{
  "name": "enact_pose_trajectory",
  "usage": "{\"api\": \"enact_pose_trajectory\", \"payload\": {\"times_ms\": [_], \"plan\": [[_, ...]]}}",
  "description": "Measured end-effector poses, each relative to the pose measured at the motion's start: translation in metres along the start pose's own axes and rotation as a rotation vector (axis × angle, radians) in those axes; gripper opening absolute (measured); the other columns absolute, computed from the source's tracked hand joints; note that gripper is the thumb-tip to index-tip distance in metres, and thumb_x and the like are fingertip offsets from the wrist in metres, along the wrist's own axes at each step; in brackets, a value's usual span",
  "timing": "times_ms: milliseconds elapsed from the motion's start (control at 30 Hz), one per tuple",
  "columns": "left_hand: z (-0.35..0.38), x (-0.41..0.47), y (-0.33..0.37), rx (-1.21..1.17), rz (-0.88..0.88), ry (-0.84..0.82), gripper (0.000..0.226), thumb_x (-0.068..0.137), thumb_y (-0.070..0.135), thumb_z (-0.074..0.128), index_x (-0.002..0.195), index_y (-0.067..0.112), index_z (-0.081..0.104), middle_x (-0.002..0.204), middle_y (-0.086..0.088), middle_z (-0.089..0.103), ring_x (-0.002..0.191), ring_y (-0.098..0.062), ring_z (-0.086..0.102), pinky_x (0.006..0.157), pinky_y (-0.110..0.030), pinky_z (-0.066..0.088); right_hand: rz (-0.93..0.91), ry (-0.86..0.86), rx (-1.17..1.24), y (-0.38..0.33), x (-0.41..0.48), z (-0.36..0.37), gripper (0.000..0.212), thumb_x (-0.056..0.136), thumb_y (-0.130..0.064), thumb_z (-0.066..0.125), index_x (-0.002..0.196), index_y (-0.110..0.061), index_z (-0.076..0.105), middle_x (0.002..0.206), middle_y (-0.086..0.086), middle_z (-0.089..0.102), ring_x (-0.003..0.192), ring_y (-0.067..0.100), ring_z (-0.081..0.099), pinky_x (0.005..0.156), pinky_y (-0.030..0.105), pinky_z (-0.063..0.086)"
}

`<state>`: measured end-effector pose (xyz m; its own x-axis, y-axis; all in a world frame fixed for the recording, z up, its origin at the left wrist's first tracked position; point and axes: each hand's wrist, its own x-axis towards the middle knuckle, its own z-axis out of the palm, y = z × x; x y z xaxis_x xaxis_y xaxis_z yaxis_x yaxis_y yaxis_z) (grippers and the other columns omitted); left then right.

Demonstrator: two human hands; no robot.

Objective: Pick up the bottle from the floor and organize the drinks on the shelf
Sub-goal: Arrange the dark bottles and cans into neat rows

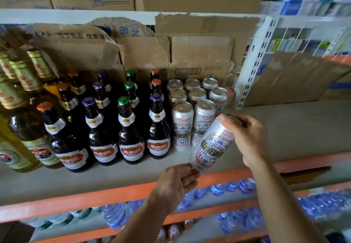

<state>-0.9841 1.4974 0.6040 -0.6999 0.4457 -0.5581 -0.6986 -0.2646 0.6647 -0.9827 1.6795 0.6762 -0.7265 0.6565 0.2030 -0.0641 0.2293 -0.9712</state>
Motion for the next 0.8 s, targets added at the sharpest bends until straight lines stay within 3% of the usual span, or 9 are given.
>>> {"api": "enact_pose_trajectory", "payload": {"times_ms": [133,367,567,700,800], "plan": [[0.022,0.015,-0.004,0.039,-0.011,-0.06,0.026,0.09,0.001,0.039,0.087,0.004,0.065,0.075,-0.007,0.074,0.081,-0.021,0.065,0.075,-0.031,0.048,0.018,0.001,0.046,0.004,0.018,-0.016,0.044,0.047,-0.06,0.076,0.063,-0.019,0.068,0.054,-0.01,0.063,0.052,0.001,0.054,0.047,0.019,0.042],[0.054,0.047,-0.011,0.009,-0.066,-0.047,0.026,0.088,-0.002,0.041,0.078,0.003,0.065,0.068,-0.008,0.073,0.063,-0.017,0.068,0.071,-0.032,0.051,0.018,-0.037,0.013,0.015,0.05,-0.028,0.036,0.051,-0.049,0.08,0.068,-0.019,0.069,0.063,-0.005,0.071,0.06,0.007,0.065,0.053,0.024,0.048],[0.07,0.073,-0.008,-0.034,-0.055,-0.041,0.027,0.089,-0.001,0.041,0.078,0.003,0.065,0.068,-0.008,0.072,0.067,-0.018,0.067,0.068,-0.029,0.052,-0.029,-0.099,0.022,0.025,0.079,-0.023,0.034,0.052,-0.044,0.082,0.073,-0.021,0.069,0.062,-0.012,0.07,0.055,-0.003,0.063,0.047,0.013,0.045],[0.077,0.087,-0.007,-0.05,-0.049,-0.023,0.028,0.089,0.001,0.042,0.077,0.006,0.067,0.069,-0.006,0.072,0.068,-0.016,0.066,0.068,-0.028,0.052,-0.061,-0.13,-0.022,0.033,0.097,-0.016,0.054,0.045,-0.057,0.079,0.081,-0.018,0.07,0.066,-0.01,0.069,0.059,-0.004,0.062,0.05,0.012,0.043],[0.08,0.095,-0.004,-0.08,-0.044,0.002,0.028,0.089,0.002,0.045,0.075,0.005,0.069,0.072,-0.007,0.073,0.068,-0.017,0.067,0.07,-0.028,0.053,-0.088,-0.159,-0.032,0.039,0.109,-0.011,0.053,0.047,-0.059,0.079,0.081,-0.019,0.071,0.068,-0.009,0.071,0.061,-0.002,0.064,0.051,0.014,0.044]]}}
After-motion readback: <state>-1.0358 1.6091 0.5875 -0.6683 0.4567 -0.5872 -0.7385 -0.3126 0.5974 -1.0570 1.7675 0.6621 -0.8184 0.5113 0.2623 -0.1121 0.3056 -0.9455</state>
